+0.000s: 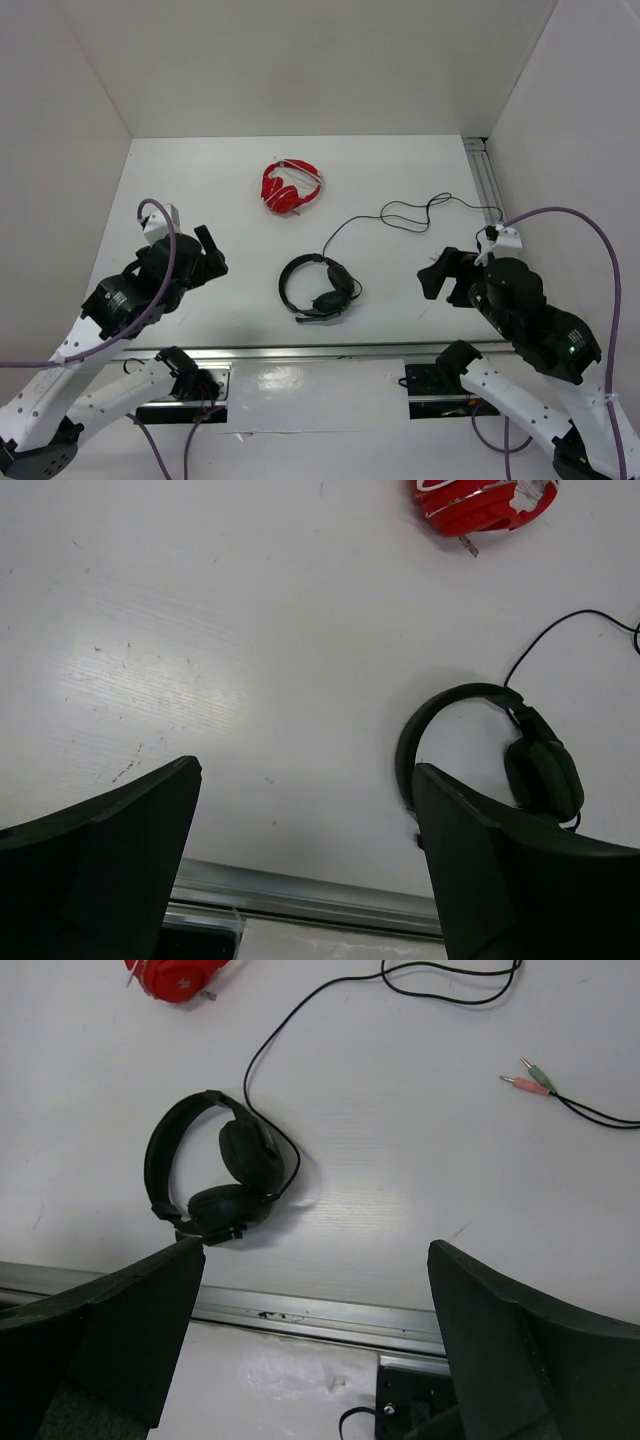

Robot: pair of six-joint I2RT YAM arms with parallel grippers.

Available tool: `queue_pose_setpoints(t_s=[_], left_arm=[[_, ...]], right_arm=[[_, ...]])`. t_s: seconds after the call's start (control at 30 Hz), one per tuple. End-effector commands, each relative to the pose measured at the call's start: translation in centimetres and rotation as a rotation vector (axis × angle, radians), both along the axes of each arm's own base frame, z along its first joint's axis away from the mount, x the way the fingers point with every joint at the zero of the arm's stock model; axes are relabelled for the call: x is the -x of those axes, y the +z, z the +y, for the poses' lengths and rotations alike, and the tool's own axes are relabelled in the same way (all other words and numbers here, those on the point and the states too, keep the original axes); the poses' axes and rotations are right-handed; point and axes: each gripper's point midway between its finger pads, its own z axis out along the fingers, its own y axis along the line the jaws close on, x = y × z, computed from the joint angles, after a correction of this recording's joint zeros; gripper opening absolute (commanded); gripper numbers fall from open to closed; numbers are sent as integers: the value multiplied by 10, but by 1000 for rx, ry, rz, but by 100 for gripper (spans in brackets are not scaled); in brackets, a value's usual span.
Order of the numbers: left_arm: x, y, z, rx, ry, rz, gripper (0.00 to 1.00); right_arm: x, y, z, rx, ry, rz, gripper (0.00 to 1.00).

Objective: Wrap the headphones

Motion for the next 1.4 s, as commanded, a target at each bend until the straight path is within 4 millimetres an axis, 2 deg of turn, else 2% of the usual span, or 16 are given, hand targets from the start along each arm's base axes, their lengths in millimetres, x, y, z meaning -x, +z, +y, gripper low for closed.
queue_pose_setpoints(t_s=[0.0,0.23,0.3,0.33,0.37,0.4,0.5,0.57,0.6,0.63,0.7,0.77,0.9,1.17,1.2,1.37], left_arm=[[-2,4,0,18,5,-30,100],[-5,6,-16,18,-117,-51,100],[-6,2,-34,15,-232,-33,100],[-11,1,-48,30,-294,-47,100],[-6,-3,-71,71,-415,-22,100],[-9,-14,-82,61,-469,22,100],[-9,-24,-106,95,-552,112,100],[-12,-42,-119,143,-546,181,100],[-16,-56,-139,206,-586,199,100],[-14,-56,-141,206,-595,200,100],[-26,-68,-141,195,-527,195,100],[-35,-93,-129,134,-429,244,100],[-38,-131,-133,94,-371,310,100],[-77,-159,-154,-148,-461,238,100],[-85,-157,-160,-146,-476,202,100],[-102,-178,-162,-200,-567,201,100]], right_arm=[[-2,3,-2,15,-16,2,100],[-1,2,6,-1,28,6,100],[-2,-3,8,12,31,37,100],[-2,-3,8,12,31,37,100],[0,-2,14,-7,59,39,100],[-2,2,17,-18,69,24,100],[-2,12,27,-70,112,-5,100],[-3,16,33,-95,133,-26,100],[-5,14,38,-95,157,-24,100],[-5,14,38,-95,157,-24,100],[-7,10,42,-83,171,-2,100],[-6,7,43,-78,180,17,100],[-4,-3,44,-65,191,32,100],[0,-7,56,-123,255,2,100],[1,-10,57,-123,263,12,100],[2,-9,60,-117,293,1,100]])
